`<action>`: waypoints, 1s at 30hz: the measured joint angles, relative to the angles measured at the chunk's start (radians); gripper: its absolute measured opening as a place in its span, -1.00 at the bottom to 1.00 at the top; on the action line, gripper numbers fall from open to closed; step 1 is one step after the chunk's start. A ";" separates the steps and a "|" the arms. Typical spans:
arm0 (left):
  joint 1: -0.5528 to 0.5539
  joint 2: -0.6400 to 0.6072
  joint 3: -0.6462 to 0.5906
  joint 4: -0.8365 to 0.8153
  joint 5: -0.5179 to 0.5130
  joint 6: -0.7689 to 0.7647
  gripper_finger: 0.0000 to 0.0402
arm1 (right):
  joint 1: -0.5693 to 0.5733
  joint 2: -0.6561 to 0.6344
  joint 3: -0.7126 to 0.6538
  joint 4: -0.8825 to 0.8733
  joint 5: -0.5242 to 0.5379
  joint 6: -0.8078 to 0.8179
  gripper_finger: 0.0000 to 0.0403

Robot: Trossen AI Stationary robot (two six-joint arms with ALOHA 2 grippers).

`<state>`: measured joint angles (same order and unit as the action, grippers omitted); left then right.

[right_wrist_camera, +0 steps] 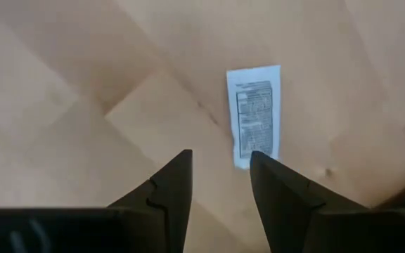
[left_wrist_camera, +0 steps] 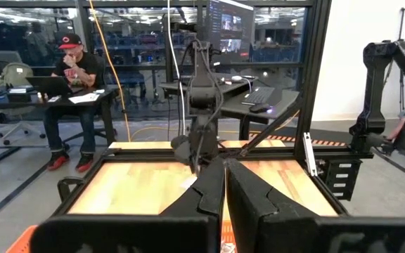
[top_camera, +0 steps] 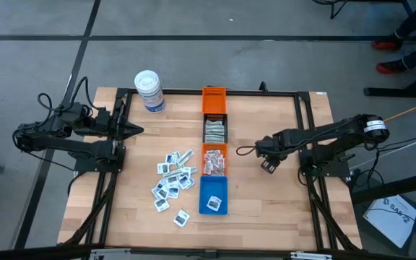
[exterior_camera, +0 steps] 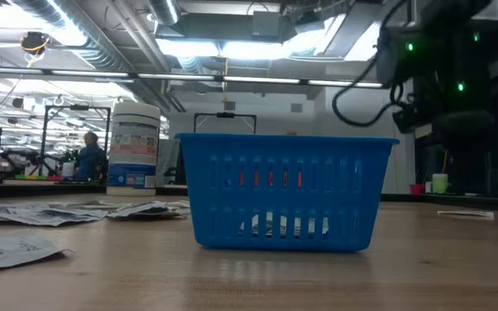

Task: Pick & Place First Aid Supplies
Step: Put the orange ointment pack into the bottom orange bin

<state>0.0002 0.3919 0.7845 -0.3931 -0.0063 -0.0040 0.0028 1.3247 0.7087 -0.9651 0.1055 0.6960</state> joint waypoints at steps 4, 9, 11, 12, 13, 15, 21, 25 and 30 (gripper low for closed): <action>0.000 0.000 0.000 0.000 0.000 0.000 -0.94 | -0.029 0.000 -0.070 0.092 0.000 0.004 -0.28; 0.000 0.000 0.000 0.000 0.000 0.000 -0.95 | -0.063 0.000 -0.110 0.144 0.021 0.017 -0.28; 0.000 0.000 0.000 0.000 0.000 0.000 -0.96 | -0.073 0.000 -0.118 0.149 0.043 0.018 -0.28; 0.000 0.000 0.000 0.000 0.000 0.000 -0.96 | -0.079 0.000 -0.125 0.153 0.055 0.016 -0.28; 0.000 0.000 0.000 0.000 0.000 0.000 -0.96 | -0.085 0.000 -0.134 0.163 0.063 0.010 -0.28; 0.000 0.000 0.000 0.000 0.000 0.000 -0.96 | -0.095 -0.003 -0.153 0.192 0.064 0.005 -0.28; 0.000 0.000 0.000 0.000 0.000 0.000 -0.96 | -0.112 -0.003 -0.191 0.233 0.034 0.060 -0.34; 0.000 0.000 0.000 0.000 0.000 0.000 -0.94 | -0.112 -0.002 -0.193 0.240 0.026 0.064 -0.50; 0.000 0.000 0.000 0.000 0.000 0.000 -0.94 | -0.112 -0.002 -0.193 0.248 0.014 0.085 -0.77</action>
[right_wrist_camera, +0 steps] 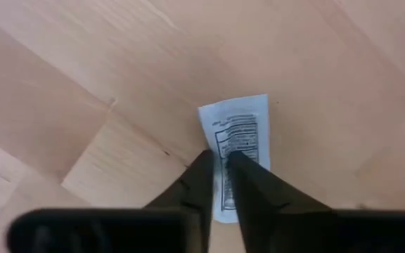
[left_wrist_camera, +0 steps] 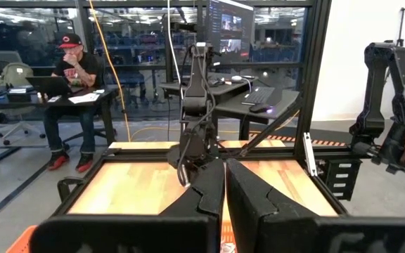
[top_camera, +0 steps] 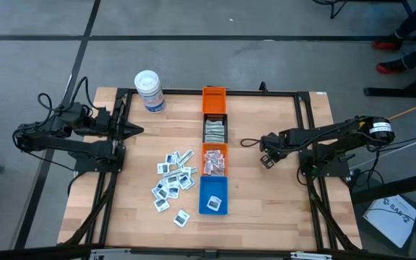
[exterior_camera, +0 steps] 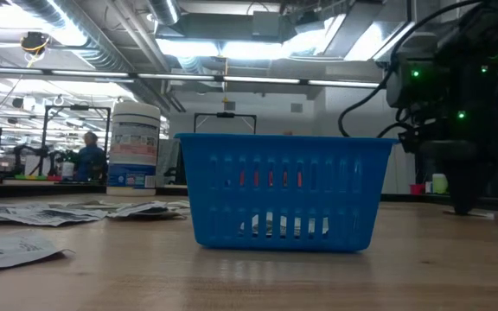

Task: Pick & Place First Aid Supplies
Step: Put the orange ointment pack into the bottom orange bin

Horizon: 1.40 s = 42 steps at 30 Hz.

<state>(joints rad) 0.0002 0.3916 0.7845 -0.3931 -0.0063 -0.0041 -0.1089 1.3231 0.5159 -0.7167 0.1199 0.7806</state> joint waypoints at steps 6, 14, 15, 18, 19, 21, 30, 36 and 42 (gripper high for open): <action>0.000 0.000 0.000 0.000 0.000 0.000 -0.95 | 0.000 0.001 -0.001 0.004 -0.011 0.002 -0.96; 0.000 0.000 0.000 0.000 0.000 0.000 -0.95 | -0.001 0.003 0.027 -0.014 -0.027 0.009 -0.98; 0.000 0.000 0.000 0.000 0.000 0.000 -0.95 | -0.001 0.003 0.036 -0.021 -0.029 0.009 -0.98; 0.000 0.000 0.000 0.000 0.000 0.000 -0.96 | -0.001 0.006 0.066 -0.042 -0.040 0.001 -0.99; 0.000 0.000 0.000 0.000 0.000 0.000 -0.96 | -0.001 0.007 0.081 -0.040 -0.047 0.000 -0.99; 0.000 0.000 0.000 0.000 0.000 0.000 -0.96 | -0.001 0.005 0.108 -0.034 -0.060 -0.003 -0.99; 0.000 0.000 0.000 0.000 0.000 0.000 -0.94 | 0.013 0.005 0.229 -0.034 -0.121 -0.009 -0.99; 0.000 0.000 0.000 0.000 0.000 0.000 -0.95 | 0.030 0.005 0.334 -0.029 -0.151 -0.029 -0.99; 0.000 0.000 0.000 0.000 0.000 0.000 -0.94 | 0.050 0.004 0.454 -0.030 -0.164 -0.061 -1.00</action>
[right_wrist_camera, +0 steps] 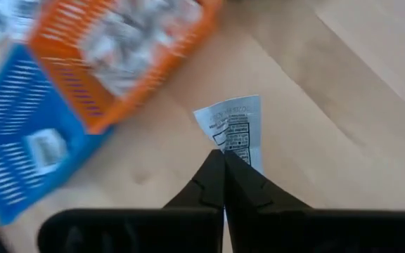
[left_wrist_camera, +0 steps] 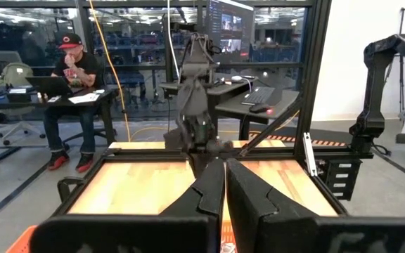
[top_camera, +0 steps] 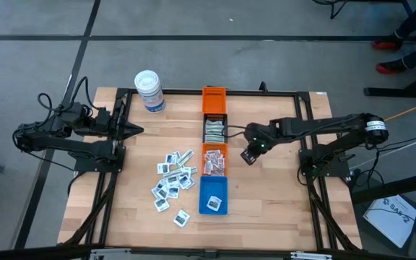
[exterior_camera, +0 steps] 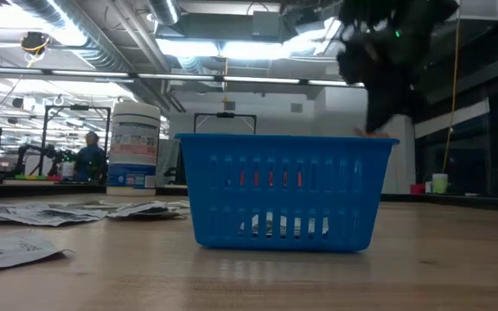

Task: Pick & Place First Aid Supplies
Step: Put the orange ointment pack into the bottom orange bin

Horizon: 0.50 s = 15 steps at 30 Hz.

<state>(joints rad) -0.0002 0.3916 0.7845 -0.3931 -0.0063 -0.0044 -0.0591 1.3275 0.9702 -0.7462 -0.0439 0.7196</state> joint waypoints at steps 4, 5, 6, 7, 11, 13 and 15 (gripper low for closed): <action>0.000 0.000 0.000 0.000 0.000 0.000 -0.94 | 0.001 -0.001 0.075 0.001 -0.046 -0.037 -1.00; 0.000 0.000 0.000 0.000 0.000 0.000 -0.95 | 0.001 -0.001 0.094 0.001 -0.057 -0.047 -1.00; 0.000 0.000 0.000 0.000 0.000 0.000 -0.95 | 0.003 -0.001 0.111 0.001 -0.063 -0.054 -1.00; 0.000 0.000 0.000 0.000 0.000 0.000 -0.95 | 0.006 -0.001 0.127 0.001 -0.064 -0.058 -1.00; 0.000 0.000 0.000 0.000 0.000 0.000 -0.94 | 0.016 -0.001 0.194 0.002 -0.065 -0.075 -1.00; 0.000 0.000 0.000 0.000 0.000 0.000 -0.94 | 0.023 -0.002 0.225 0.003 -0.065 -0.078 -1.00; 0.000 0.000 0.000 0.000 0.000 0.000 -0.94 | 0.030 -0.002 0.251 0.004 -0.065 -0.078 -1.00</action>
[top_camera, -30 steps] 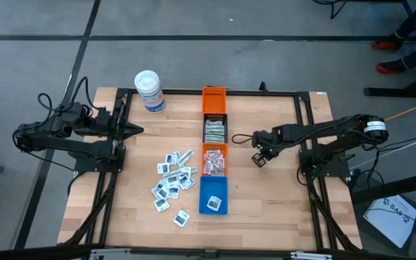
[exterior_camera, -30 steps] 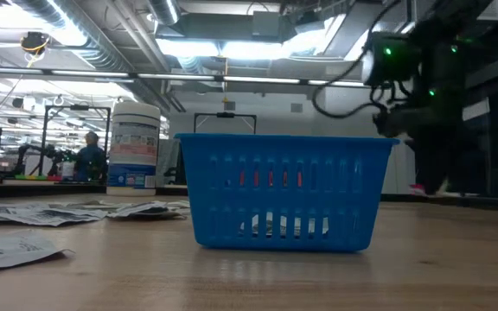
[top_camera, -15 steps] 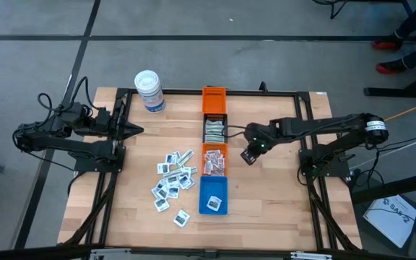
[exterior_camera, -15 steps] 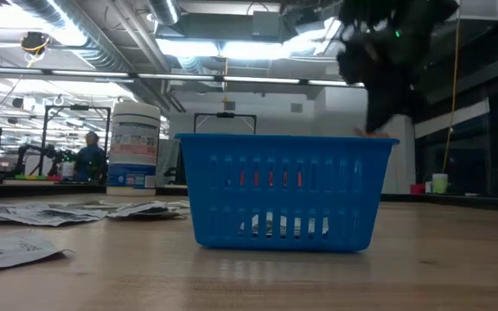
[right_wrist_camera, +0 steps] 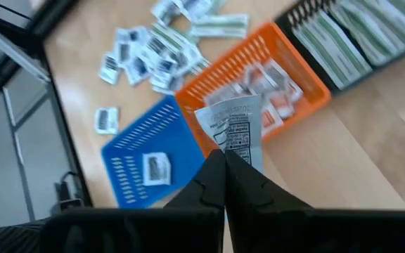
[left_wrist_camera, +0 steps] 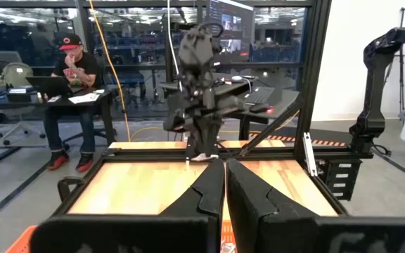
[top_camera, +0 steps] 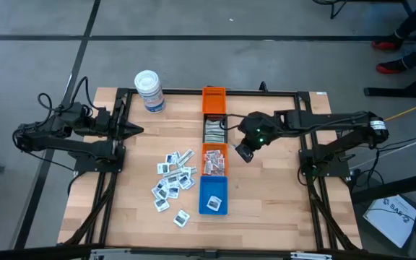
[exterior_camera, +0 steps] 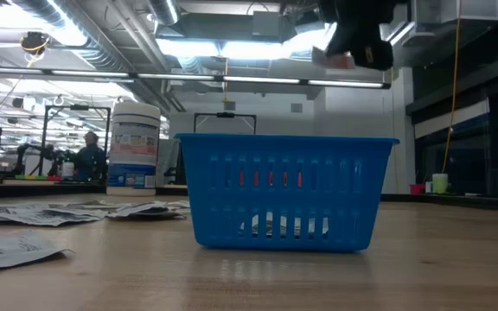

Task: Pick & Place First Aid Supplies
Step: Put the orange ointment pack into the bottom orange bin

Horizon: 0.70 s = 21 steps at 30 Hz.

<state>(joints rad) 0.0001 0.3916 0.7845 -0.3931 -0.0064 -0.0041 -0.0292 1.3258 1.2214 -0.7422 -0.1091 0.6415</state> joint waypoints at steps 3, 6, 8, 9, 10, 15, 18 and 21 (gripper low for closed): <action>0.000 0.000 0.000 0.000 0.000 0.000 -0.95 | 0.010 0.000 0.030 0.015 0.002 0.000 -1.00; 0.000 0.000 0.000 0.000 0.000 0.000 -0.96 | 0.020 0.000 0.057 0.044 0.003 -0.014 -1.00; 0.000 0.000 0.000 0.000 0.000 0.000 -0.96 | 0.026 0.000 0.070 0.062 0.008 -0.021 -1.00; 0.000 0.000 0.000 0.000 0.000 0.000 -0.96 | 0.028 0.000 0.072 0.067 0.011 -0.022 -1.00; 0.000 0.000 0.000 0.000 0.000 0.000 -0.95 | 0.030 0.000 0.073 0.073 0.011 -0.022 -1.00; 0.000 0.000 0.000 0.000 0.000 0.000 -0.94 | 0.038 0.000 0.073 0.079 0.016 -0.021 -1.00; 0.000 0.000 0.000 0.000 0.000 0.000 -0.94 | 0.044 0.007 0.073 0.090 0.041 -0.017 -1.00; 0.000 0.000 0.000 0.000 0.000 0.000 -0.95 | 0.045 0.018 0.073 0.109 0.040 -0.017 -1.00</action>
<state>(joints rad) -0.0002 0.3918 0.7845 -0.3931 -0.0065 -0.0044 0.0158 1.3438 1.2943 -0.6335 -0.0687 0.6249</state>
